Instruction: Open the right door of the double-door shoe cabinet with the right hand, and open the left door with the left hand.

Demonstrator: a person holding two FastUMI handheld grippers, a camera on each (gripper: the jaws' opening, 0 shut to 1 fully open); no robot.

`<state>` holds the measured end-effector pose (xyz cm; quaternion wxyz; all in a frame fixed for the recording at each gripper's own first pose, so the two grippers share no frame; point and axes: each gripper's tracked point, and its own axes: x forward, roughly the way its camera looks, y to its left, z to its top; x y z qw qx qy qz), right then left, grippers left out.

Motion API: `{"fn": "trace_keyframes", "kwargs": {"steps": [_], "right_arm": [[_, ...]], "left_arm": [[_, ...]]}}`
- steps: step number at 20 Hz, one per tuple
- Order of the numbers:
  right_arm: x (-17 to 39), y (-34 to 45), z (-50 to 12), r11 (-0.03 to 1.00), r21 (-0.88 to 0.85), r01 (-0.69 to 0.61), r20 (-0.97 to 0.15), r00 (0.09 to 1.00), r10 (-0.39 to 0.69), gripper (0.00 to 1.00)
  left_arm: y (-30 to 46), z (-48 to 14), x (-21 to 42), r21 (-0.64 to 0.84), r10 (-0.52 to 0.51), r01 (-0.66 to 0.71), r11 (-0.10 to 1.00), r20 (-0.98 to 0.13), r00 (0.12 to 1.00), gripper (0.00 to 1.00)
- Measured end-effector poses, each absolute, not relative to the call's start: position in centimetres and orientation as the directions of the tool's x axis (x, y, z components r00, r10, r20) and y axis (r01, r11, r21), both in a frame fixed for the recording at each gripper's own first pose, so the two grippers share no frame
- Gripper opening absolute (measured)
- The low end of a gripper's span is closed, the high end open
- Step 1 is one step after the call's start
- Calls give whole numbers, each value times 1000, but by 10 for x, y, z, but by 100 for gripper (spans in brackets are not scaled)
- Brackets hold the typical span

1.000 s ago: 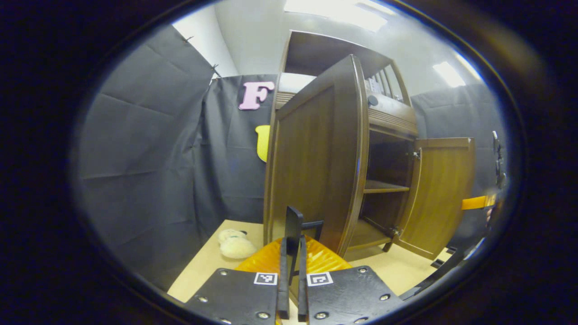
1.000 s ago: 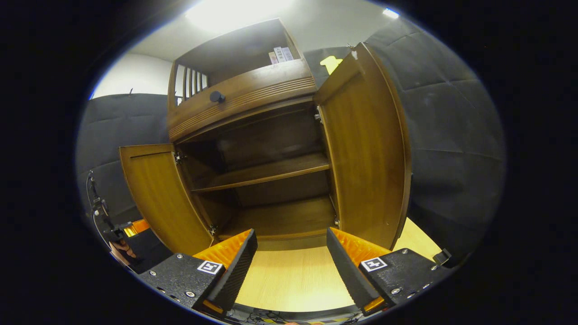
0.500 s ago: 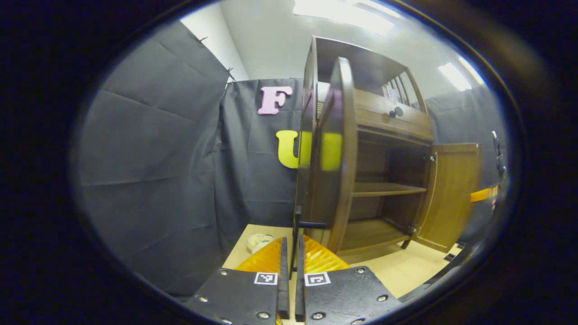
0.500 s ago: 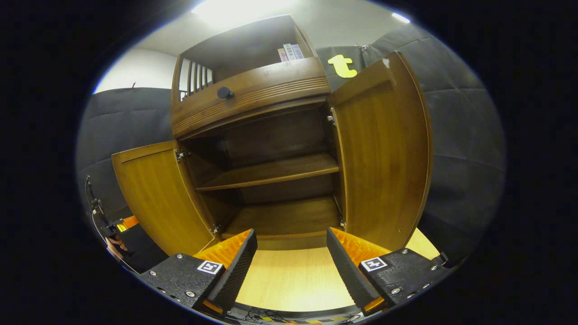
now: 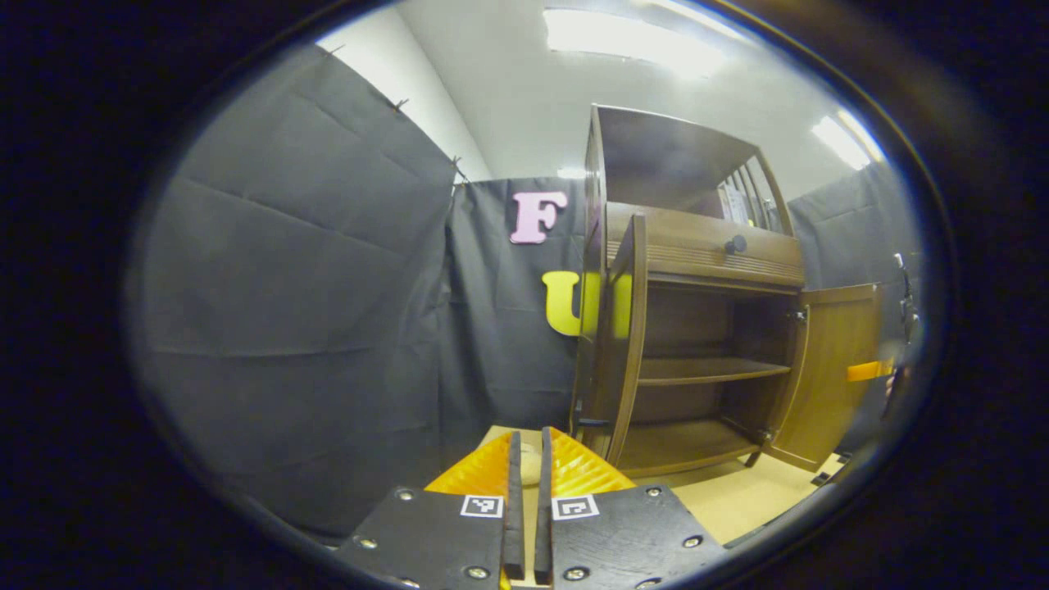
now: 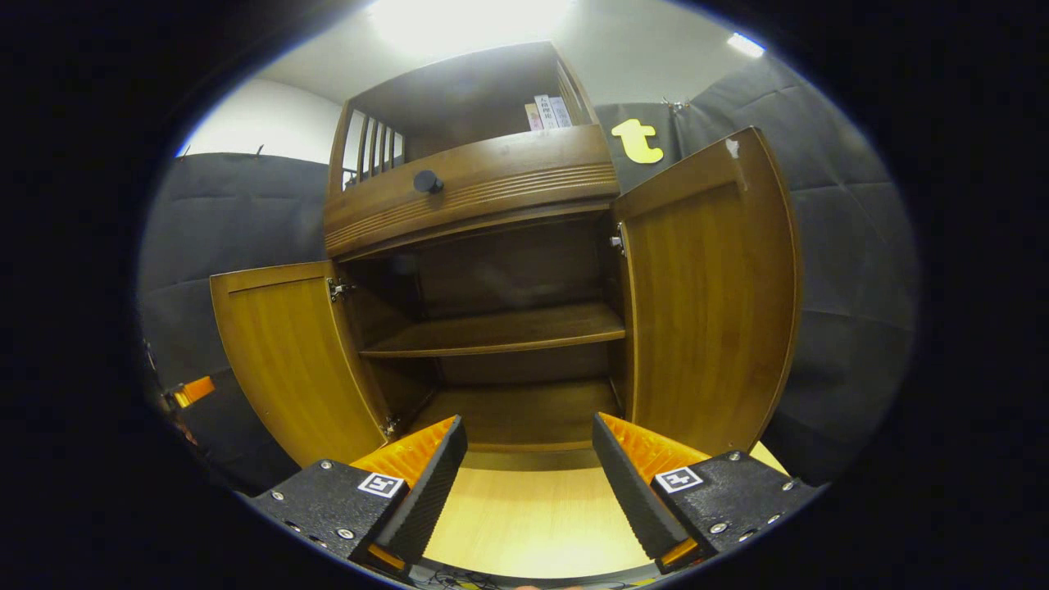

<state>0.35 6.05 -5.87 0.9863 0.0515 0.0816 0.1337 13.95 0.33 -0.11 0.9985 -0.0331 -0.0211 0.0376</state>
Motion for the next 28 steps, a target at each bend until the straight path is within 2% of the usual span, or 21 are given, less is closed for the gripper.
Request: {"fn": "trace_keyframes", "kwargs": {"steps": [1, 3, 4, 7, 13, 14, 15, 16, 17, 18, 20, 21, 22, 23, 24, 25, 26, 28], "right_arm": [[1, 54, -55, 962, 118, -247, -135, 956, 262, 95], [-6, 38, -50, 971, 94, -219, -116, 966, 230, 95], [-12, 31, -46, 973, 84, -213, -104, 970, 222, 91], [-28, 10, -38, 978, 62, -200, -88, 975, 205, 91], [-49, -13, -20, 977, 36, -210, -23, 977, 211, 91], [-51, -16, -17, 977, 31, -211, -10, 977, 212, 95], [-53, -19, -16, 976, 28, -215, 3, 977, 215, 91], [-54, -20, -15, 975, 25, -220, 15, 976, 219, 91], [-56, -22, -16, 974, 23, -224, 21, 974, 224, 91], [-56, -24, -19, 973, 21, -231, 27, 973, 231, 95], [-56, -27, -28, 971, 15, -238, 10, 971, 238, 95], [-56, -26, -33, 969, 10, -246, -10, 969, 246, 91], [-56, -26, -34, 968, 4, -250, -20, 968, 250, 95], [-54, -25, -33, 968, 0, -249, -23, 968, 249, 95], [-52, -22, -31, 969, 0, -248, -21, 969, 248, 91], [-51, -16, -29, 968, 4, -250, -16, 968, 250, 91], [-48, -9, -26, 967, 10, -253, -9, 967, 253, 95], [-43, 6, -22, 966, 17, -257, 2, 966, 257, 95]], "left_arm": [[-1, 2, 126, -61, 99, -97, 993, 36, 994, 9], [-11, 17, 105, -55, 155, -153, 987, 39, 987, 39], [-22, 27, 98, -61, 171, -168, 984, 43, 984, 54], [-59, 50, 87, -43, 224, -221, 974, 71, 972, 98], [-149, 70, 80, -19, 166, -165, 986, 79, 983, 98], [-160, 69, 76, -40, 165, -162, 986, 71, 984, 98], [-168, 67, 68, -65, 160, -156, 986, 63, 985, 98], [-176, 66, 62, -91, 158, -153, 984, 60, 986, 98], [-182, 62, 54, -112, 155, -148, 983, 56, 986, 98], [-186, 61, 47, -119, 150, -143, 983, 56, 987, 98], [-189, 59, 35, -108, 161, -155, 982, 43, 986, 98], [-190, 57, 29, -95, 164, -160, 983, 37, 986, 98], [-190, 60, 23, -79, 165, -161, 984, 43, 985, 98], [-191, 64, 20, -62, 162, -158, 985, 51, 986, 98], [-190, 65, 19, -51, 160, -157, 986, 51, 986, 99], [-188, 63, 18, -46, 159, -156, 987, 49, 986, 99], [-186, 60, 21, -49, 157, -155, 987, 47, 987, 99], [-181, 58, 29, -66, 145, -141, 988, 53, 988, 99]]}}
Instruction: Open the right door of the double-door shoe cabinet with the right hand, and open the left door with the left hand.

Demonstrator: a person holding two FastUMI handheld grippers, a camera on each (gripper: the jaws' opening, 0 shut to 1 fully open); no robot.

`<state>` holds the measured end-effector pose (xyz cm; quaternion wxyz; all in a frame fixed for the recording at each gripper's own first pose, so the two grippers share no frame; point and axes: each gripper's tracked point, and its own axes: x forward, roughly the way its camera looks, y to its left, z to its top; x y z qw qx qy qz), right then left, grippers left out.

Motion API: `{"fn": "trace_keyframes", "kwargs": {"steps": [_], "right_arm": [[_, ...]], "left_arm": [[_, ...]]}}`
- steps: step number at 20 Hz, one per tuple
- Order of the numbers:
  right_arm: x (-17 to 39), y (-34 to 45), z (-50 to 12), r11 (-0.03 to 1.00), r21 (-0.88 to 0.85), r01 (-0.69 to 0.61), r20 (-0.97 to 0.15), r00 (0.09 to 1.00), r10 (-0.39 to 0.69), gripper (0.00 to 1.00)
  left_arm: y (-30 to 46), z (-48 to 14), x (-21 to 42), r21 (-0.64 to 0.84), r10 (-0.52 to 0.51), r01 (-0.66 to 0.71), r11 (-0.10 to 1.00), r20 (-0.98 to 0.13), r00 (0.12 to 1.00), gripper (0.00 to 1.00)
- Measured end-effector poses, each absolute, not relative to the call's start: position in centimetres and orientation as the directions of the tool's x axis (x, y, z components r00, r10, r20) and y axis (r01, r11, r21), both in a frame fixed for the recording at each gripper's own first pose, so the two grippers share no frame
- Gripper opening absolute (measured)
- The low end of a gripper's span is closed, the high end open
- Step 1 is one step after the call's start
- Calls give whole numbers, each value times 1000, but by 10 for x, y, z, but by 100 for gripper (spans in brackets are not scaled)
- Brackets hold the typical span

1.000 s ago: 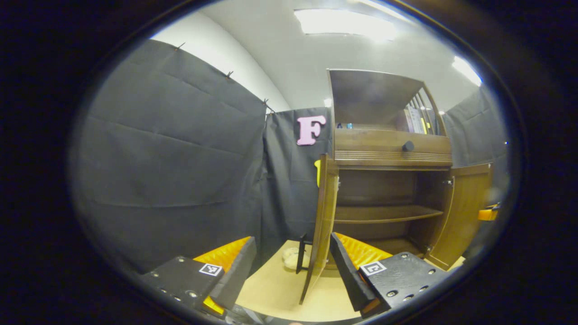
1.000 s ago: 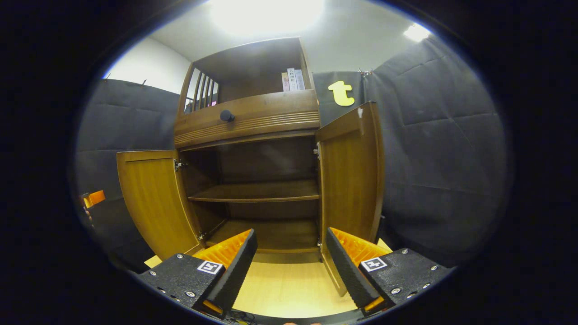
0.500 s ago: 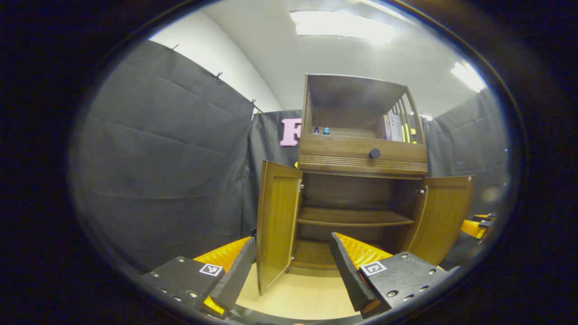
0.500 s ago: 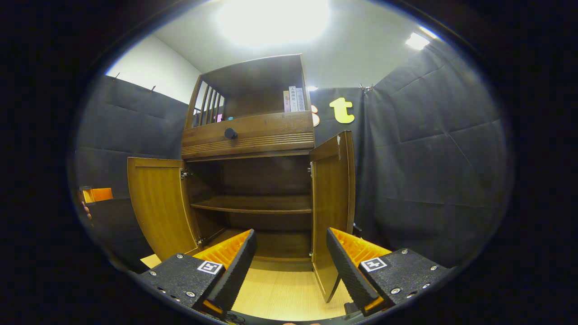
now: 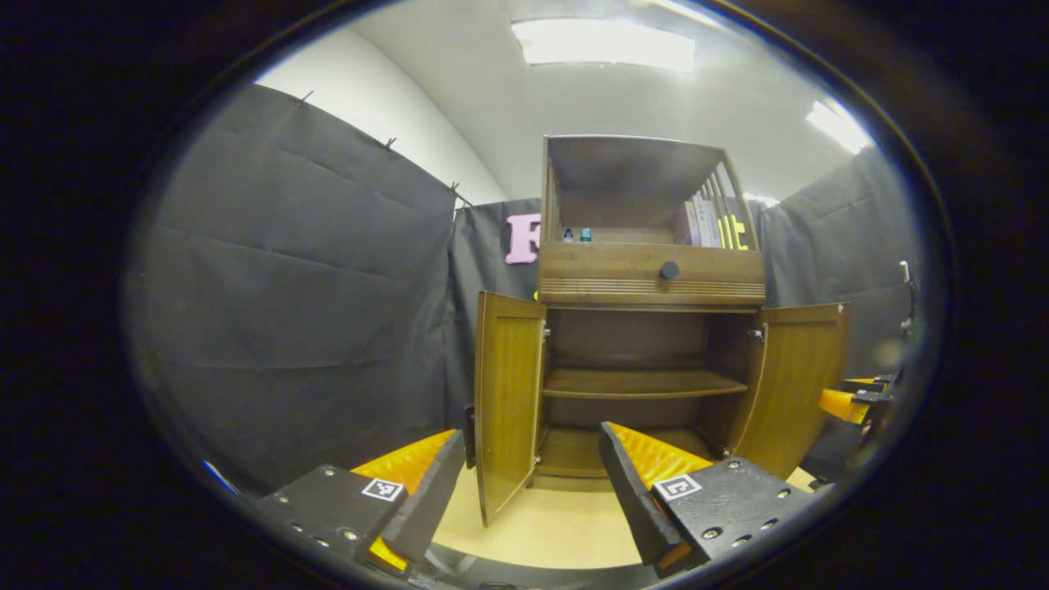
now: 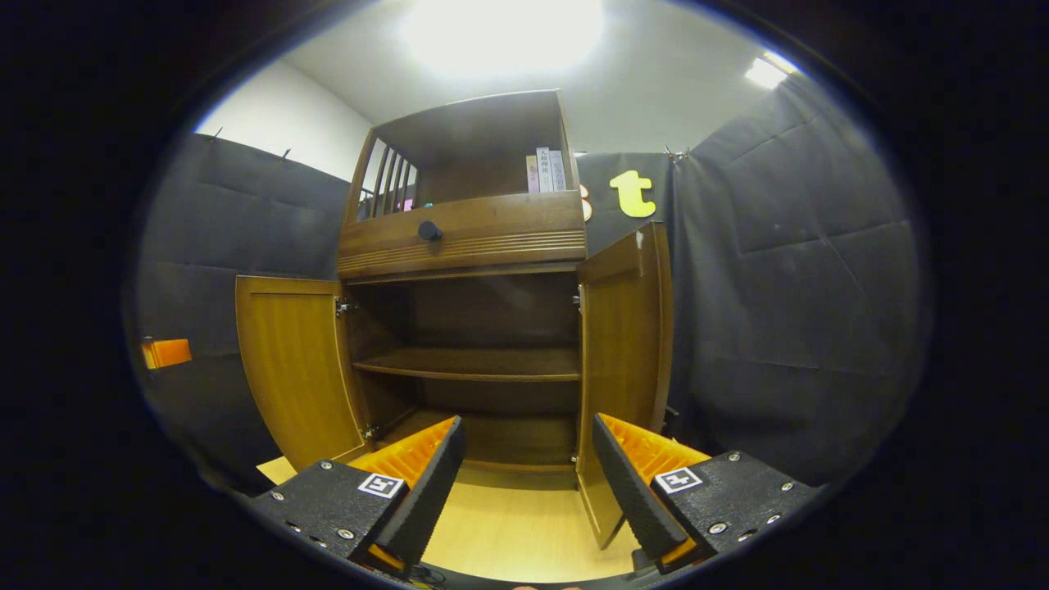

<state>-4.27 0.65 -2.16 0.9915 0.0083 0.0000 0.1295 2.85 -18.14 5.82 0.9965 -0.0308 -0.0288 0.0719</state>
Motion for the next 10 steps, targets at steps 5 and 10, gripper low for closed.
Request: {"fn": "trace_keyframes", "kwargs": {"steps": [5, 10], "right_arm": [[-27, 54, -14, 959, 18, -282, 10, 959, 282, 95], [-9, 93, -4, 955, 21, -297, 32, 955, 296, 91]], "left_arm": [[-169, 49, 44, -45, 109, -106, 993, 54, 993, 95], [-161, 27, 71, -76, 58, -56, 996, 26, 998, 96]]}}
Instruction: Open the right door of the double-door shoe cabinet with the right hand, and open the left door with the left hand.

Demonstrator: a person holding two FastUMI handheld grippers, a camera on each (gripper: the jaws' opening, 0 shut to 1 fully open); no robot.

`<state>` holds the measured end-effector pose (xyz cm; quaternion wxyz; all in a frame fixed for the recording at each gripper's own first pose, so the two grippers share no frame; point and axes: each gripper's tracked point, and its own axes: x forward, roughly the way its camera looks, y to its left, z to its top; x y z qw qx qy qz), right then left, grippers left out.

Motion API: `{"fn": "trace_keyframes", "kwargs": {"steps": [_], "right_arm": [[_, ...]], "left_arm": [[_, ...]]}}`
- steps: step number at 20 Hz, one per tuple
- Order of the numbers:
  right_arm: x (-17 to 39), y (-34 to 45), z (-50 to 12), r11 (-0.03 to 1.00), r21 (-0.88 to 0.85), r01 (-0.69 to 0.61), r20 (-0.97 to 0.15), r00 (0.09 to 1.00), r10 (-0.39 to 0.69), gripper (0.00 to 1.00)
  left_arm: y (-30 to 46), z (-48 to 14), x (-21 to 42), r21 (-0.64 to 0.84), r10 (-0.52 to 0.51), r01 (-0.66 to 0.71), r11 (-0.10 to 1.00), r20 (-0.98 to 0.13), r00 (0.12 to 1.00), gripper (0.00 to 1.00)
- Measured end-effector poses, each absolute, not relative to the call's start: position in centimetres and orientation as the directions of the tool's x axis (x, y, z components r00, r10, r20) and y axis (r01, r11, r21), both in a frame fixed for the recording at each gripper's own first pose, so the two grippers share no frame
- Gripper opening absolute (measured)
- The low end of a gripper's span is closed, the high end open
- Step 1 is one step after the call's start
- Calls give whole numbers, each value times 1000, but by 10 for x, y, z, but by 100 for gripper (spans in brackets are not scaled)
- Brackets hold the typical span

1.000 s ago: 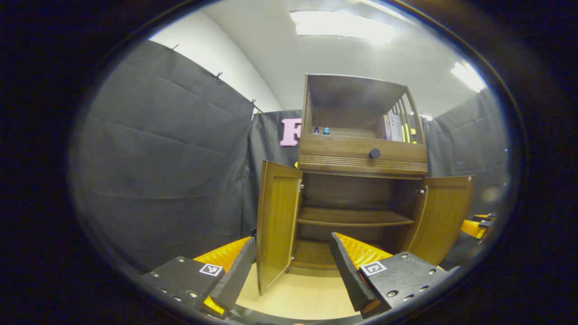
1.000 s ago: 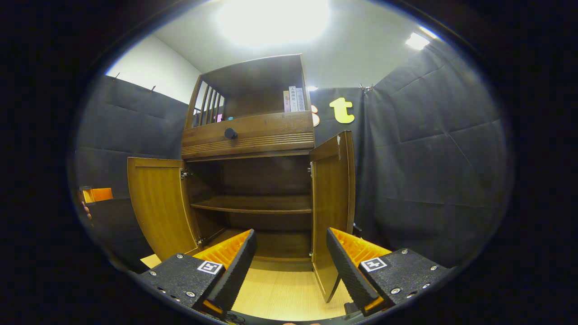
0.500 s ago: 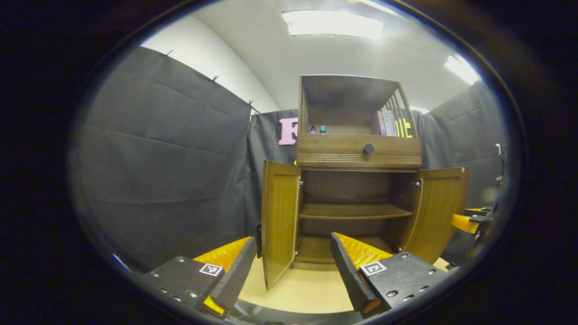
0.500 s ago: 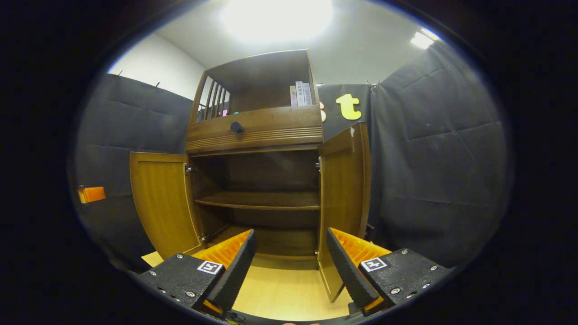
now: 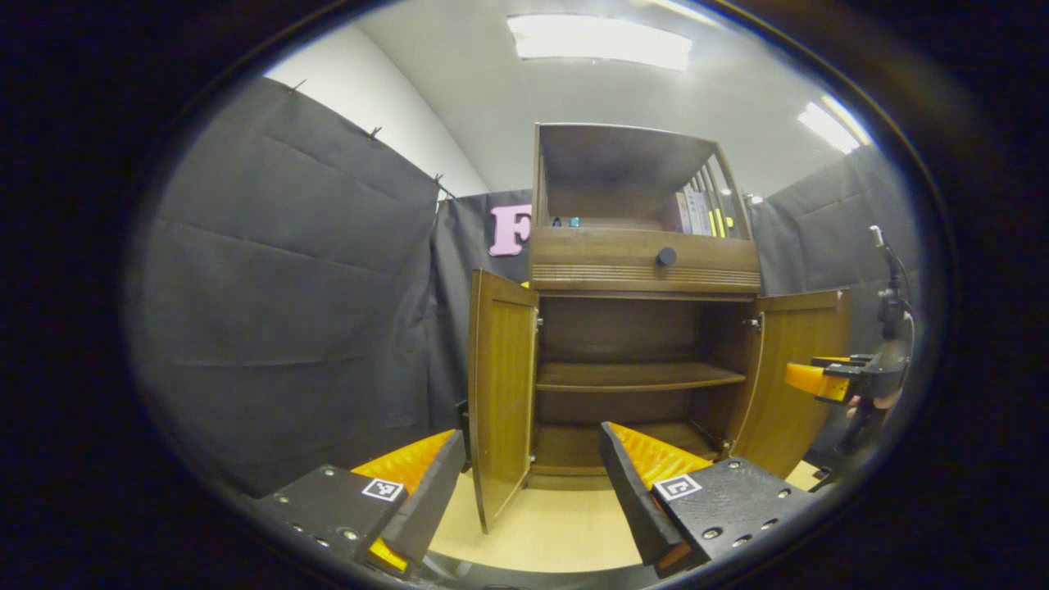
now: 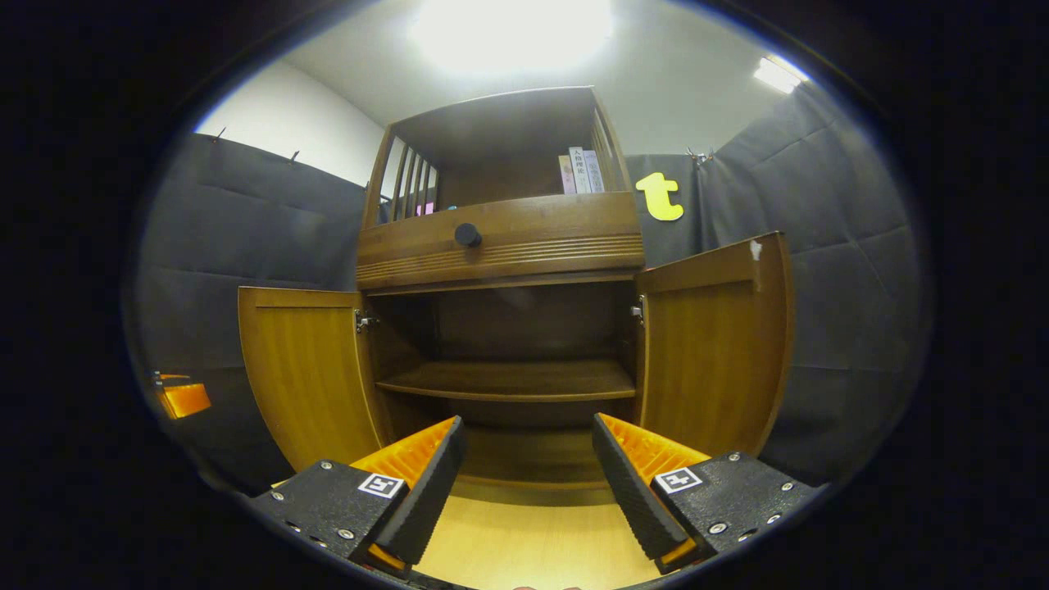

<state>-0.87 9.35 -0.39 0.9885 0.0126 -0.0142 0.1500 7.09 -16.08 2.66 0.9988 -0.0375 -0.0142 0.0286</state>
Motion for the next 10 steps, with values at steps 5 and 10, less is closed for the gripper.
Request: {"fn": "trace_keyframes", "kwargs": {"steps": [5, 10], "right_arm": [[16, 135, -2, 950, 8, -312, 32, 950, 311, 95], [25, 164, 0, 948, -9, -317, 43, 947, 317, 95]], "left_arm": [[-157, 12, 90, -102, 12, -8, 995, 32, 999, 94], [-174, -5, 124, -109, -82, 83, 991, 17, 996, 89]]}}
